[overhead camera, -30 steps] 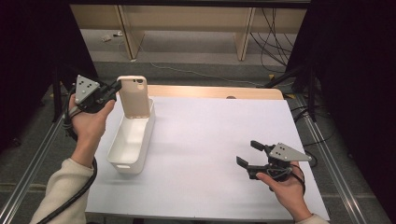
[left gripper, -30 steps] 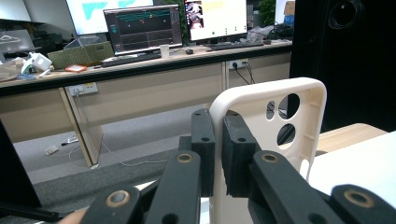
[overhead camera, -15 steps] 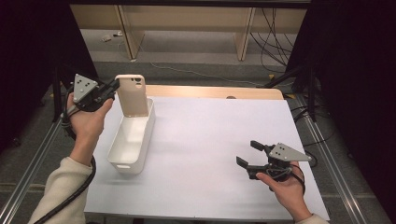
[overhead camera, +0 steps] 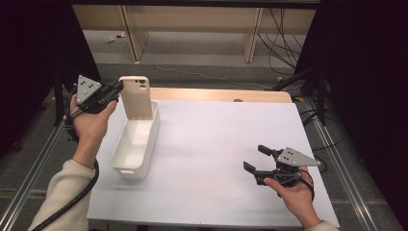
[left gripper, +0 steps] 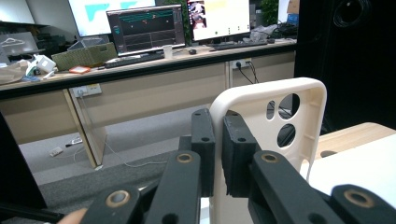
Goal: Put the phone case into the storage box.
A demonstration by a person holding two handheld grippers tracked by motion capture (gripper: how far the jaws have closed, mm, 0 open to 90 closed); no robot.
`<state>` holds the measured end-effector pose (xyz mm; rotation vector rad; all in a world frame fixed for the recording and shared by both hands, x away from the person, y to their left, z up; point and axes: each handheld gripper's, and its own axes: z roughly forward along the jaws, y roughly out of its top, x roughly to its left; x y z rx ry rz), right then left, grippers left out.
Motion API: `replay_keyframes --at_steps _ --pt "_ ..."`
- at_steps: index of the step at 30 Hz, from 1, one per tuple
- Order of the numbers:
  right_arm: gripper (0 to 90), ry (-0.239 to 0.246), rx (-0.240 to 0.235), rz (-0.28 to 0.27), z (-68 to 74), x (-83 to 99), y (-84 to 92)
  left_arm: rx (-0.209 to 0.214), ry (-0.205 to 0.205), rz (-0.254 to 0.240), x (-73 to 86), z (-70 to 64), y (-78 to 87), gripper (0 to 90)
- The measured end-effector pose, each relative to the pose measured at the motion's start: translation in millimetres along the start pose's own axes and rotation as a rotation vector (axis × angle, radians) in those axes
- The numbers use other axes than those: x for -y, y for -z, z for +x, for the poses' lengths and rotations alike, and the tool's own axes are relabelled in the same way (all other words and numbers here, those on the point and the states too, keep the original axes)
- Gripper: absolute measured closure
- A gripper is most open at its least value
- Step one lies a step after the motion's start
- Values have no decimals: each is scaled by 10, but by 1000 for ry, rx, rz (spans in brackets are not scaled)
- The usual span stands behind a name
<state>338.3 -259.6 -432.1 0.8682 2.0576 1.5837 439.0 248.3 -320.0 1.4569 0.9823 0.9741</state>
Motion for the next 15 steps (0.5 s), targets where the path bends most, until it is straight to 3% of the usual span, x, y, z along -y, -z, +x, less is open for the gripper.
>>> replay_keyframes --at_steps 15 --pt "187 -3 1 1 -1 3 2 -7 -3 6 6 40 -59 842"
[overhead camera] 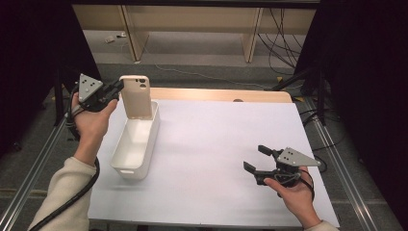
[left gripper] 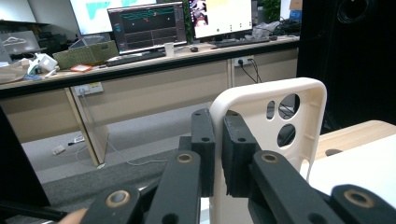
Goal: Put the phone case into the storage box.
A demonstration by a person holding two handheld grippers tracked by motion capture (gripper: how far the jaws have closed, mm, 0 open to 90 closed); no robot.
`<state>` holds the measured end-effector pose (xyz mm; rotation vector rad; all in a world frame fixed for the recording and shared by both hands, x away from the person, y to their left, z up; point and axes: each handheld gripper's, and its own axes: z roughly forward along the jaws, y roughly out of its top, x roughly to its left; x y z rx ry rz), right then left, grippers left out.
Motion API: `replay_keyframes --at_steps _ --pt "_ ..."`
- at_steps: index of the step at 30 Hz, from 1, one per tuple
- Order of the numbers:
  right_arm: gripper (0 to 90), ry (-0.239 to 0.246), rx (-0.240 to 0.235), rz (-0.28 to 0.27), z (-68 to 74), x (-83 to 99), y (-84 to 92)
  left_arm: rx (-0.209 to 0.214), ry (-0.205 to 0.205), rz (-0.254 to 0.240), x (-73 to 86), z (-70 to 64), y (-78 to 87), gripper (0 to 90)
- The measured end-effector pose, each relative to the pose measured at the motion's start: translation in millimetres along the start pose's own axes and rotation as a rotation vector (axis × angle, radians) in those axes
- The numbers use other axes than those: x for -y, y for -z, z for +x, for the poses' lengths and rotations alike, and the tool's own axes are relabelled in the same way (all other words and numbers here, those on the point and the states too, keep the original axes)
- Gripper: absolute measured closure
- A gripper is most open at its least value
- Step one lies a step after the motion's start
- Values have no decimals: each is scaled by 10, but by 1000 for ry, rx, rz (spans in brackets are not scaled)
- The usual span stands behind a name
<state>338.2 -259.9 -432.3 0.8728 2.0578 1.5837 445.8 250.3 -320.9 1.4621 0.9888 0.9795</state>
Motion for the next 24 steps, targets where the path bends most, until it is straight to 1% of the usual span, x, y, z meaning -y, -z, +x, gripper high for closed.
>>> replay_keyframes --at_steps 5,7,12,14,15,16,17,24 --pt "187 4 0 -1 3 0 -4 -3 1 3 23 21 -9 842" --pt "187 -1 -12 -3 3 2 -12 -2 -1 6 33 25 -17 842" --pt "187 0 -11 -1 2 4 -11 1 3 5 51 25 -39 842" --pt "187 19 -7 -11 -12 3 -13 1 2 7 59 24 -52 842" --pt "187 2 -7 5 -1 0 1 1 4 7 61 23 -57 842" --pt "187 2 -5 9 -1 -2 4 0 5 7 64 25 -61 842" --pt "187 3 0 -1 1 1 -3 0 1 9 68 30 -66 842" --pt "187 2 -7 5 0 -1 -1 1 2 6 93 49 -90 842"
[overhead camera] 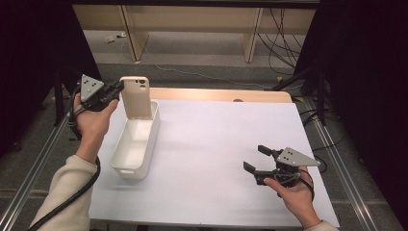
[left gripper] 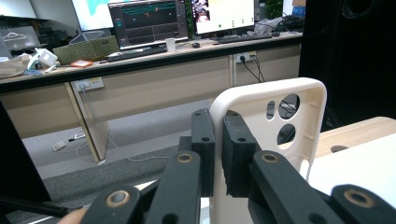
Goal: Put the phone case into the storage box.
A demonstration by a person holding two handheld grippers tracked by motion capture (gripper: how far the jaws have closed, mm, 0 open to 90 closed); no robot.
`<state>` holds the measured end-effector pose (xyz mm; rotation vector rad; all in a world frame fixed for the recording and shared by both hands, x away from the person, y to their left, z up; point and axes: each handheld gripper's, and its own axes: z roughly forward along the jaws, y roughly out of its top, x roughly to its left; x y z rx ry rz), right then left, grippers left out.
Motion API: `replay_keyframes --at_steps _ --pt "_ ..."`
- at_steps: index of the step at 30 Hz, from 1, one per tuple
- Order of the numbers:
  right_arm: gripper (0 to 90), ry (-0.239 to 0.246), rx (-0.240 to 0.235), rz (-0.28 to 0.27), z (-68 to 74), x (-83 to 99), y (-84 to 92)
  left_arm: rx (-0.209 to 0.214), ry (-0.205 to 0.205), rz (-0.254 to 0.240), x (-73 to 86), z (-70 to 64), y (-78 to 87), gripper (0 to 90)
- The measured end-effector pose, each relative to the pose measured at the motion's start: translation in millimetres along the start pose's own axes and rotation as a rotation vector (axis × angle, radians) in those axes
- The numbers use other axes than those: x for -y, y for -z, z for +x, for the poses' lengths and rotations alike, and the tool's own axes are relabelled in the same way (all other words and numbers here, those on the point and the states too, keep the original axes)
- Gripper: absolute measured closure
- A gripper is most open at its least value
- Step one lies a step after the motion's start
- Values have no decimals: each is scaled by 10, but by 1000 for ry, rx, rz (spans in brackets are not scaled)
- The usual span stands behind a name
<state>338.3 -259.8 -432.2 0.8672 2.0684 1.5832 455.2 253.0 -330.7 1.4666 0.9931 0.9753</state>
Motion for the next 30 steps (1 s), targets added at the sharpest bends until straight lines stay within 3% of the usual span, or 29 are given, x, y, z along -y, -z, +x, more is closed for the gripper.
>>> replay_keyframes --at_steps 19,20,26,28,30 --pt "187 0 6 -6 0 1 -1 -3 -1 -6 14 -2 -91 842" --pt "187 0 4 14 -3 -4 14 -3 0 -5 16 -1 -97 842" --pt "187 -2 7 -5 1 1 0 -3 -1 -3 30 -2 -127 842" --pt "186 1 4 30 -4 -7 25 -2 -2 -1 36 -1 -138 842" --pt "187 1 3 30 -4 -7 24 0 -4 -1 40 3 -148 842"
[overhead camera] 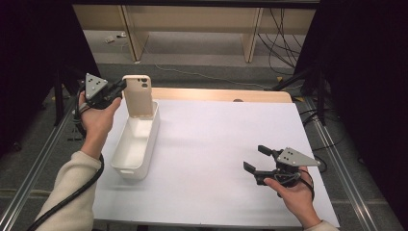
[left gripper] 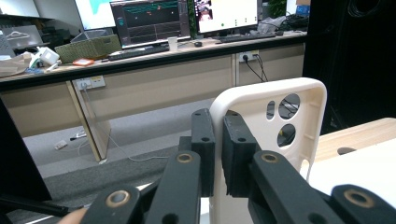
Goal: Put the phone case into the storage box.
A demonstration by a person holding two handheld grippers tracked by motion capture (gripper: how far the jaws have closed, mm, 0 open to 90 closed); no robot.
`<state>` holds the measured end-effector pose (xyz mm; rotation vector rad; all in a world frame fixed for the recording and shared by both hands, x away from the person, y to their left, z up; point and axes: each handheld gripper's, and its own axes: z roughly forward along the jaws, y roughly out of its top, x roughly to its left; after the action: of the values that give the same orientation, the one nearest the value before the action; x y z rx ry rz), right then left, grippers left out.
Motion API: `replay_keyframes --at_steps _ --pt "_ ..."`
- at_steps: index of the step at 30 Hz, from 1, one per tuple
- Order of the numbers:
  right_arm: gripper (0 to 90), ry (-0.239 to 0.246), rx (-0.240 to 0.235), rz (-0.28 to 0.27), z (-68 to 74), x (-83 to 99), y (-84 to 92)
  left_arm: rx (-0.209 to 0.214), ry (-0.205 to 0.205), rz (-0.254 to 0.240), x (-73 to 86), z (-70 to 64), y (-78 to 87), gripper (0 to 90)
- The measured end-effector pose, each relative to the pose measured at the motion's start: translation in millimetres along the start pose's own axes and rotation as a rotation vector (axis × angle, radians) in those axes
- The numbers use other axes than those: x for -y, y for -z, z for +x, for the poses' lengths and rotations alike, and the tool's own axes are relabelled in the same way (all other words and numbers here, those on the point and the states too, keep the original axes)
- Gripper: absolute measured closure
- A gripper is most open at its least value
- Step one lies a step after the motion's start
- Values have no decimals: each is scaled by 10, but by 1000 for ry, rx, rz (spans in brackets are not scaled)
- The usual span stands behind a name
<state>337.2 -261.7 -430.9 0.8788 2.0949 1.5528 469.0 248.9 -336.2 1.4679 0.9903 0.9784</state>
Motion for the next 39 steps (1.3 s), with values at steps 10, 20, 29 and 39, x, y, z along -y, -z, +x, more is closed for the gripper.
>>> replay_keyframes --at_steps 10,20,29,39 --pt "187 1 1 0 -1 1 -1 0 0 6 31 17 -27 842" --pt "187 -16 -8 14 8 -3 8 5 -2 4 44 26 -71 842" --pt "187 3 -2 2 1 5 -4 15 -8 7 68 31 -109 842" --pt "186 8 -11 -53 -2 18 -47 16 -10 11 87 39 -155 842"
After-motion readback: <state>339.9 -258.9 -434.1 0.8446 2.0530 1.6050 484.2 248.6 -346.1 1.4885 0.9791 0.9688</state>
